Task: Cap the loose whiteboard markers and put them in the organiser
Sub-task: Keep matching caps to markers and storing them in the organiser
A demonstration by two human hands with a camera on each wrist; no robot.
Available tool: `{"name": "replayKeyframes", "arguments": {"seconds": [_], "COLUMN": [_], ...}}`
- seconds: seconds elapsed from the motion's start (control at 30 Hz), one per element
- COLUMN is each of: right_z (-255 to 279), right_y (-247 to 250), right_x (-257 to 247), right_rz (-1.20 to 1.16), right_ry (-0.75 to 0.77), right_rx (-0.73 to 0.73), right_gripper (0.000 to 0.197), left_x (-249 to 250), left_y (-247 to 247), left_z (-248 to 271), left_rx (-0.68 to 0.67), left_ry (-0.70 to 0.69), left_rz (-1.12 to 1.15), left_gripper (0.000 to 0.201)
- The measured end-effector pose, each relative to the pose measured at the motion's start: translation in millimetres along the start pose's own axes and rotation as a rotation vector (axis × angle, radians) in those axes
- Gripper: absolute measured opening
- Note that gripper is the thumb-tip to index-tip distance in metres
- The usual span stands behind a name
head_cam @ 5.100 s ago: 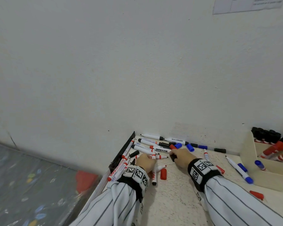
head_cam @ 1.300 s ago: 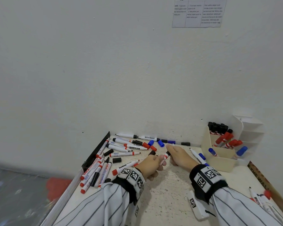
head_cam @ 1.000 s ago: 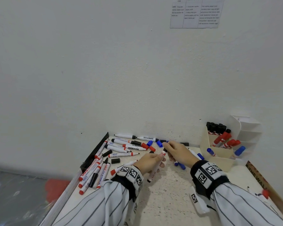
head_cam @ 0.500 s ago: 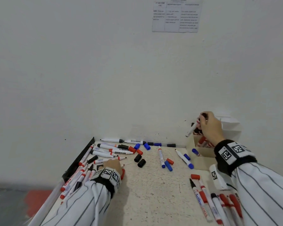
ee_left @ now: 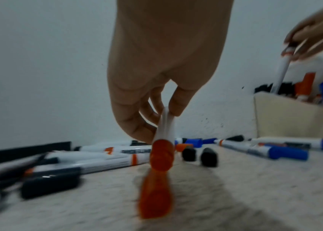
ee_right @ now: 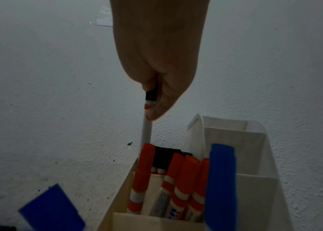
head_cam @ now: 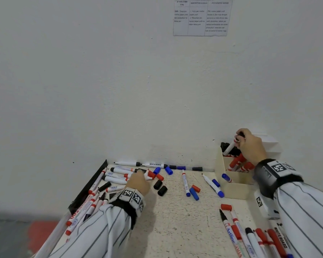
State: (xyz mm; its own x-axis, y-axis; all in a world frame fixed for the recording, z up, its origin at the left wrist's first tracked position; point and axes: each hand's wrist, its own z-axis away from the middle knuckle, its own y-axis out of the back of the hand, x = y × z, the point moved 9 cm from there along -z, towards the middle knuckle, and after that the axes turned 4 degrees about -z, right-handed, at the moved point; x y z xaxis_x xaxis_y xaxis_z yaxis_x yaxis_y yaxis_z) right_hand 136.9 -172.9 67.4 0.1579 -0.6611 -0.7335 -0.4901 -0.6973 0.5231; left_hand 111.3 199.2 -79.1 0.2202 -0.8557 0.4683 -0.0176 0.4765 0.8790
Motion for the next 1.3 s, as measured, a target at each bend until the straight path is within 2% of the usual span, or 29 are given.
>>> {"name": "replayKeyframes", "arguments": {"seconds": [0.17,0.27,0.37,0.5,0.6,0.67,0.8,1.03,1.23,1.3], "right_z": [-11.4,-16.7,-19.6,-26.8,-32.9,-35.1,-36.2,-38.2,-35.6,-34.3], "right_y": [-11.4,-18.7,-24.5,-34.3,-33.7,-36.1,-42.8,-42.5,-50.5,-49.6], "right_x": [-6.2,-10.8,-11.6,-15.5,-17.0,-12.9,-3.8,-2.3,10.2,11.6], "right_rz": [0.116,0.18,0.206,0.138,0.168,0.19,0.255,0.185,0.161,0.166], "right_ry": [-0.007,0.001,0.003,0.042,0.044,0.015,-0.025,0.029,-0.099,-0.117], "right_rx": [-0.023,-0.028,-0.03,-0.064,-0.031,-0.059,-0.109,0.002,-0.062,-0.055], "right_gripper": [0.027,0.028,0.023,0.033,0.025,0.021,0.029,0.017,0.029,0.028], "left_x": [27.9,35.0,37.4,30.8,28.1,28.6,33.2,36.7,40.1,40.7], "left_y": [-23.0,-41.1,-48.4,-50.6,-55.8,-60.4,-65.0,-66.5,-65.5,-64.3], "left_z": [2.2,7.8,7.9,3.4,2.0,1.6,-0.2,-1.4,-1.8,-2.3], "left_rx": [-0.069,-0.191,-0.239,-0.24,-0.276,-0.309,-0.335,-0.334,-0.328,-0.32], "left_ry": [0.0,0.068,0.099,0.143,0.159,0.15,0.109,0.074,0.053,0.052], "left_rz": [0.305,0.522,0.591,0.623,0.607,0.586,0.552,0.485,0.452,0.443], "left_gripper": [0.027,0.03,0.03,0.028,0.03,0.033,0.035,0.037,0.037,0.037]}}
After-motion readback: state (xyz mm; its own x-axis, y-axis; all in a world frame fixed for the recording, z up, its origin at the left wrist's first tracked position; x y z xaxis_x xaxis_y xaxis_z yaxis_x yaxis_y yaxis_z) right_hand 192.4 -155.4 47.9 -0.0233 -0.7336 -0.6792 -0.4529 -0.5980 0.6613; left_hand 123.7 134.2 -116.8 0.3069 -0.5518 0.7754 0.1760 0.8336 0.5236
